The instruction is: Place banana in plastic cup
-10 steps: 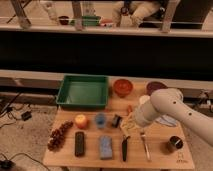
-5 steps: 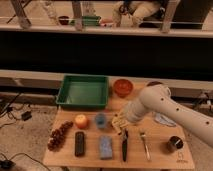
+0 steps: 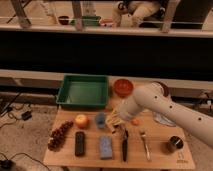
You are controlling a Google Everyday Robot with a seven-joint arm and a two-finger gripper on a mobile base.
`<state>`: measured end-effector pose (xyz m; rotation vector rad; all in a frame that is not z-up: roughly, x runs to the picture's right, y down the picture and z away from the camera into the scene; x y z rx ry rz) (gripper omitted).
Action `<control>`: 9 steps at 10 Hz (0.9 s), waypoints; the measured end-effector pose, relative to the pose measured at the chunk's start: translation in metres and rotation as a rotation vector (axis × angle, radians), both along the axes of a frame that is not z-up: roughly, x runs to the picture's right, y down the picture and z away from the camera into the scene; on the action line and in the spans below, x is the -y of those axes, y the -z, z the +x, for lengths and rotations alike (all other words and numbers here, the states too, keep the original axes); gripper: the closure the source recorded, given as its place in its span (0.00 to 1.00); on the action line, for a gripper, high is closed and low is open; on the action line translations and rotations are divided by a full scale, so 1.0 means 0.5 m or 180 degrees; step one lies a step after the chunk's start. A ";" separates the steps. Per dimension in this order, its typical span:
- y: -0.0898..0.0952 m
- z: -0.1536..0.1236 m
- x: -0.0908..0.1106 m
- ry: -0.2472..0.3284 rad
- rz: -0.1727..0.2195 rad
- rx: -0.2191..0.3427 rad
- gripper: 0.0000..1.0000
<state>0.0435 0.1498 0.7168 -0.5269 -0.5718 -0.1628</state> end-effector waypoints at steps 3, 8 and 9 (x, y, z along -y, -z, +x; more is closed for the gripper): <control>-0.007 -0.039 0.003 0.0068 0.0005 0.0109 1.00; -0.024 -0.099 0.010 0.0151 0.0002 0.0287 1.00; -0.028 -0.107 0.011 0.0160 0.0004 0.0306 1.00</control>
